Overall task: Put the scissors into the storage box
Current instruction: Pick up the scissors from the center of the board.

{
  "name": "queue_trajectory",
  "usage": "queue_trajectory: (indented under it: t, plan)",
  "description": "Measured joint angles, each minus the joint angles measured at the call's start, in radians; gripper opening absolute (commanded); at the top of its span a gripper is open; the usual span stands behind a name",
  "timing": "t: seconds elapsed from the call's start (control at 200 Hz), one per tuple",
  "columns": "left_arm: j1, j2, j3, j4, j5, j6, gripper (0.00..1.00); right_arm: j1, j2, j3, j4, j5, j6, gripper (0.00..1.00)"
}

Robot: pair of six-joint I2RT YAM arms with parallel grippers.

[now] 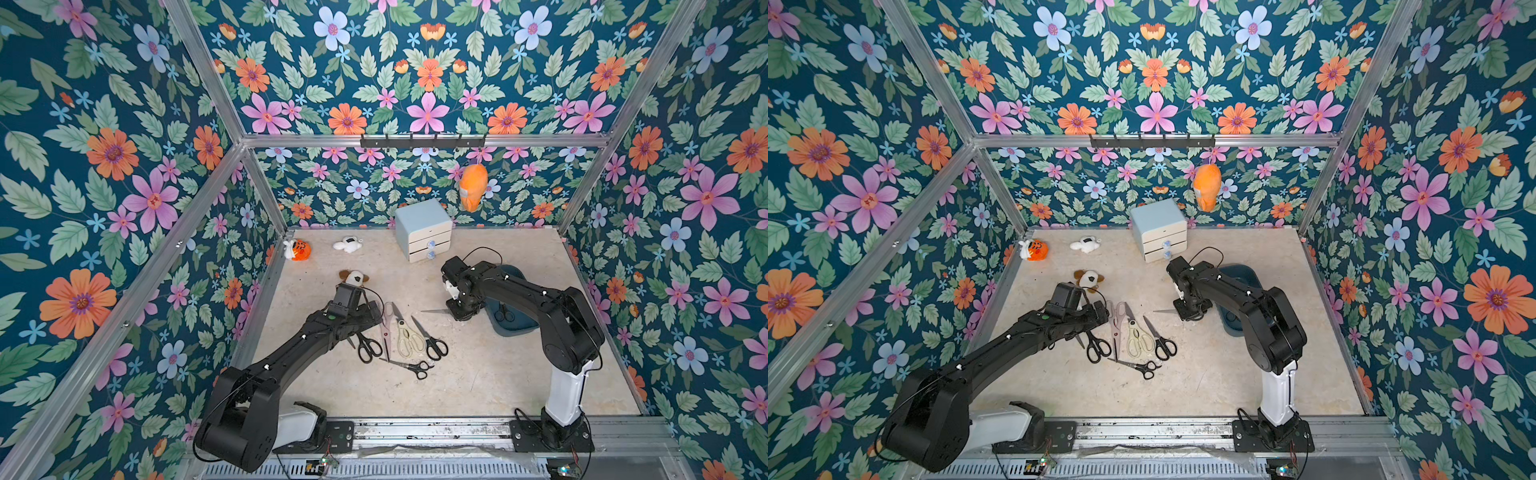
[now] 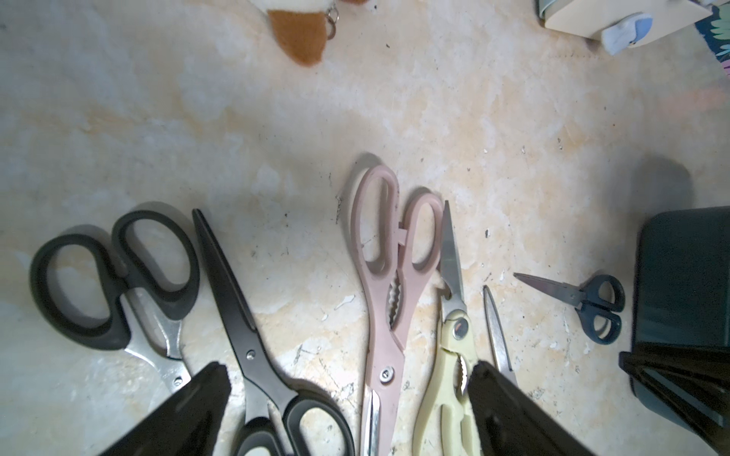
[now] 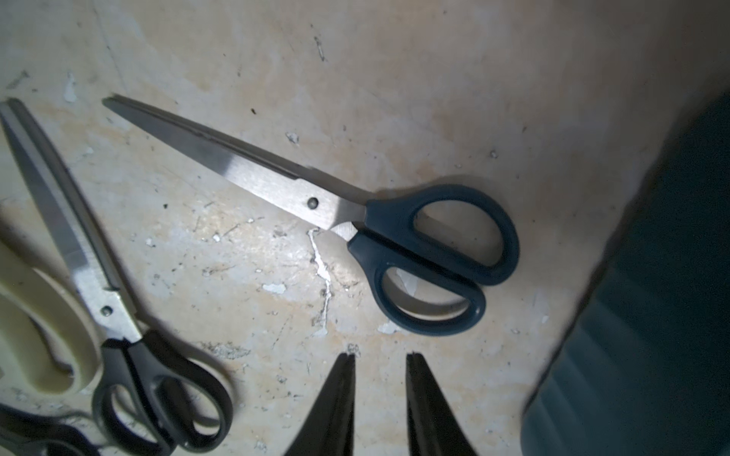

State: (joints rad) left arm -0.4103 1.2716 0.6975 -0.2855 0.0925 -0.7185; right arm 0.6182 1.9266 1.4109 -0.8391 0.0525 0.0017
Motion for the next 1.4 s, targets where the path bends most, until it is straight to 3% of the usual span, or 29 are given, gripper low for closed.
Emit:
queue_trajectory:
  t: [0.655, 1.165, 1.405]
  plan:
    - [0.0, -0.043, -0.03, -0.016, -0.04, -0.033, 0.99, -0.001, 0.046, -0.05, 0.072, 0.045, -0.052, 0.19]
    - [0.0, -0.042, -0.016, -0.029, -0.044, -0.034, 0.99, -0.005, 0.055, -0.066, 0.105, 0.027, -0.055, 0.0]
    - [0.0, -0.047, -0.016, -0.03, -0.047, -0.033, 0.99, -0.009, 0.057, -0.055, 0.095, 0.009, -0.047, 0.0]
